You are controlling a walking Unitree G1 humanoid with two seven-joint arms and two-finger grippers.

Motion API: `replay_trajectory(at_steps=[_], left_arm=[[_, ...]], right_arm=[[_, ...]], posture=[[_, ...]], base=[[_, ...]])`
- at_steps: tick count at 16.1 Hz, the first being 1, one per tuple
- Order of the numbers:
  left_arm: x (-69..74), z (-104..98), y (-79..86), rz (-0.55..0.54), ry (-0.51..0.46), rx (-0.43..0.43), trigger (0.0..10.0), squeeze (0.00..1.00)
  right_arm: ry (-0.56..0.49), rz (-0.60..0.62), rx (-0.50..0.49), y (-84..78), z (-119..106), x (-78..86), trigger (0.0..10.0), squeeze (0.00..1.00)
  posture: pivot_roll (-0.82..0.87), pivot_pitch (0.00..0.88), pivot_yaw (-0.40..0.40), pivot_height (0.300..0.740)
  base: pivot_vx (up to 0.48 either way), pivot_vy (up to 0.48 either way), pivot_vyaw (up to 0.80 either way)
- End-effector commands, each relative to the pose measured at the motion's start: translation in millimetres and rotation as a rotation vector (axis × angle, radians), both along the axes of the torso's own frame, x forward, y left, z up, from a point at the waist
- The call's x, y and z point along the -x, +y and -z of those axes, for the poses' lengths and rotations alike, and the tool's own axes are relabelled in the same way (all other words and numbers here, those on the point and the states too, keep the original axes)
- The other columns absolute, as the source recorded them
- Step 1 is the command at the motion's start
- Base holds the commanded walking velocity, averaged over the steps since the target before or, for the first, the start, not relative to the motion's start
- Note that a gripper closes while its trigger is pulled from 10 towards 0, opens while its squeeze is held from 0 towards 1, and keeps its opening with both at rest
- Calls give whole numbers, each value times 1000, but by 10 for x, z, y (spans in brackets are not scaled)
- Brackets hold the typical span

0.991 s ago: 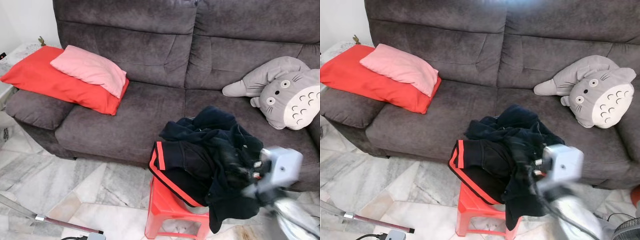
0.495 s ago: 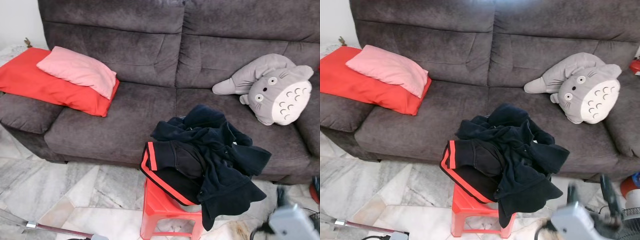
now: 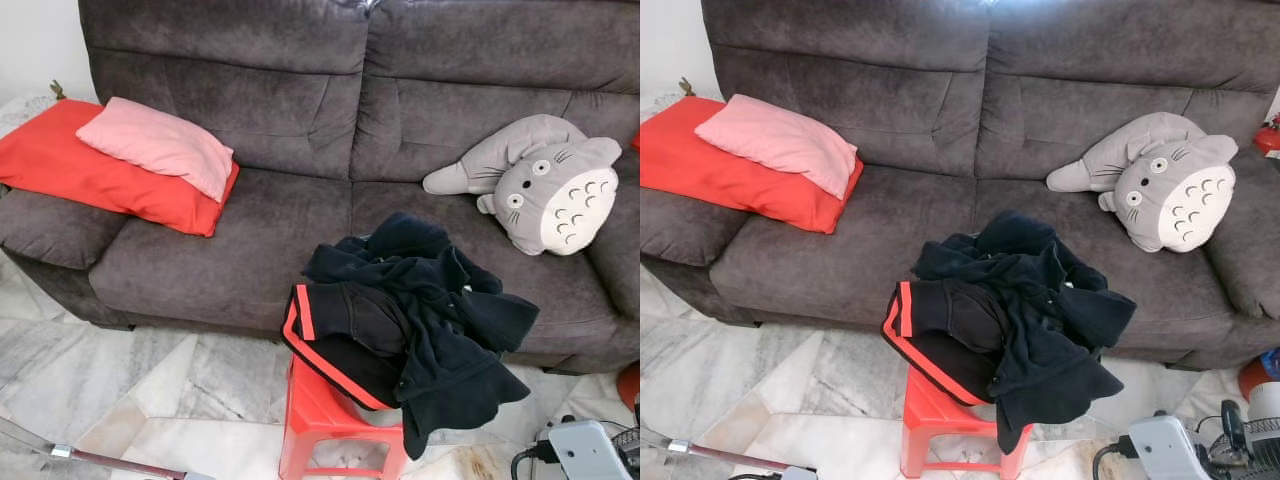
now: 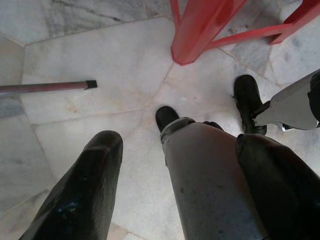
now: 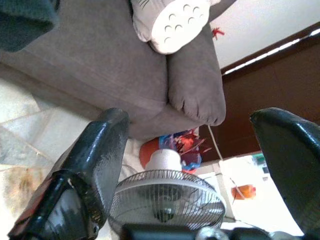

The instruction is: Hang hanger

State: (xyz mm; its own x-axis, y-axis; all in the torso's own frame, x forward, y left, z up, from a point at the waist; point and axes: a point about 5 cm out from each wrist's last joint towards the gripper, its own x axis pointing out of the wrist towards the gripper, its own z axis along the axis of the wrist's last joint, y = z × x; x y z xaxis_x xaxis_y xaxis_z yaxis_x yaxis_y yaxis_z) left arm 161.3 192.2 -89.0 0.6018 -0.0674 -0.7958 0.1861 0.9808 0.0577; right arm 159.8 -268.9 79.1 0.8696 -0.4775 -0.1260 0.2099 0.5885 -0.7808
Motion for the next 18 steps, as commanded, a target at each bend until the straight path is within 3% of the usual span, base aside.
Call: replay_trajectory(at_steps=[1,8,12,14,16,18], left_arm=[[120,53,2,-7,44,-1,10000,0],[92,43,2,-2,39,-3,10000,0],[89,39,18,-9,36,-6,10000,0],[87,38,21,-11,34,-4,10000,0],[73,32,22,-11,30,-2,10000,0],[66,30,16,-8,29,0,10000,0]], right_arm=[[11,-12,-27,14,46,4,10000,0],[42,-184,-130,279,149,-215,10000,0],[5,-197,-128,312,100,-255,10000,0],[-63,-213,-92,312,-17,-294,10000,0],[-216,-301,-61,429,-274,-349,10000,0],[-291,-347,-84,518,-406,-386,10000,0]], posture=[[-177,112,-37,740],[-173,121,-35,740],[-168,126,-36,740],[-166,133,-38,740],[-166,141,-38,740],[-171,144,-38,740]], base=[[0,0,0],[0,0,0],[0,0,0],[0,0,0],[0,0,0],[0,0,0]])
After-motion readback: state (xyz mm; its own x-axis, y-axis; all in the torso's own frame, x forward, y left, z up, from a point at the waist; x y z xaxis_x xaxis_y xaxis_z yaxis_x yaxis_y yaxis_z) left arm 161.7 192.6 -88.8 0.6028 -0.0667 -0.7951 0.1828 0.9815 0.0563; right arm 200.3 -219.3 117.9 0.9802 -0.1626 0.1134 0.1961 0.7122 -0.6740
